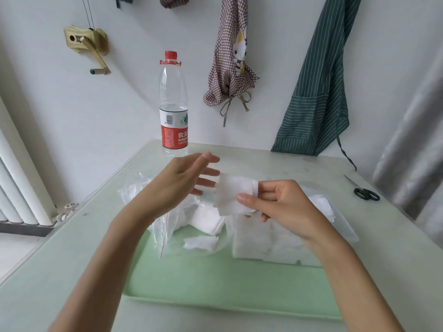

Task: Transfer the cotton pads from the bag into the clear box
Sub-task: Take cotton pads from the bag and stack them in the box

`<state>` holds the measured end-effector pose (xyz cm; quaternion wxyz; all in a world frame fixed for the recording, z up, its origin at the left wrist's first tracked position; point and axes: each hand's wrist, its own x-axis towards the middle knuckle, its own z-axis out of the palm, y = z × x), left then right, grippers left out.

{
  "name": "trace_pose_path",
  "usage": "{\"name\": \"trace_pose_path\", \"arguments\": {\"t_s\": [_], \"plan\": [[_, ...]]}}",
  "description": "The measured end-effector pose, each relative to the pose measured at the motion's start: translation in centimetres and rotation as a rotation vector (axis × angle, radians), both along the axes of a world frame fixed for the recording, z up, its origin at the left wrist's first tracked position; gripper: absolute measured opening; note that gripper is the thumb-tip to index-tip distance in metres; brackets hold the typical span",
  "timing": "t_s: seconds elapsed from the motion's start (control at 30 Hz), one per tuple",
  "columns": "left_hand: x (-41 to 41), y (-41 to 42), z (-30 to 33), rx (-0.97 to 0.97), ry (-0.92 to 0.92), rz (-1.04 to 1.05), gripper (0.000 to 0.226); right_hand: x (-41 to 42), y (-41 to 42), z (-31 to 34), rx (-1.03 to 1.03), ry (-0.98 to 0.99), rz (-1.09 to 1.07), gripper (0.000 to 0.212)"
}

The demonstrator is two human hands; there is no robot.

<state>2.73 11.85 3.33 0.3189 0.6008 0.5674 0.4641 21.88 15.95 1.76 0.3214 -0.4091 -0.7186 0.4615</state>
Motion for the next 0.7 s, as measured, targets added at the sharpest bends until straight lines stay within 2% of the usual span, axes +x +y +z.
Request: {"name": "trace_pose_path", "arguments": {"t_s": [0.1, 0.2, 0.37, 0.5, 0.6, 0.7], "plan": [[2.1, 1.3, -0.5, -0.098, -0.091, -0.086, 0.025, 1.3, 0.9, 0.2, -0.031, -0.018, -0.043, 0.017], [3.7, 3.0, -1.5, -0.204, -0.287, -0.076, 0.023, 2.2, 1.7, 0.2, -0.059, 0.069, -0.164, 0.025], [5.7, 4.6, -2.6, -0.209, -0.523, -0.004, 0.019, 2.5, 2.6, -0.6, 0.179, 0.072, -0.427, 0.017], [6.6, 5.0, -2.9, -0.224, -0.732, 0.05, 0.014, 2.4, 2.9, -0.9, 0.124, 0.246, -0.491, 0.017], [7.0, 5.0, -3.1, -0.219, -0.736, 0.043, 0.015, 2.1, 3.2, -1.4, -0.013, 0.388, -0.524, 0.017], [7.0, 5.0, -3.2, -0.181, -0.643, 0.042, 0.025, 1.5, 3.1, -2.0, -0.072, 0.431, -0.548, 0.017]]}}
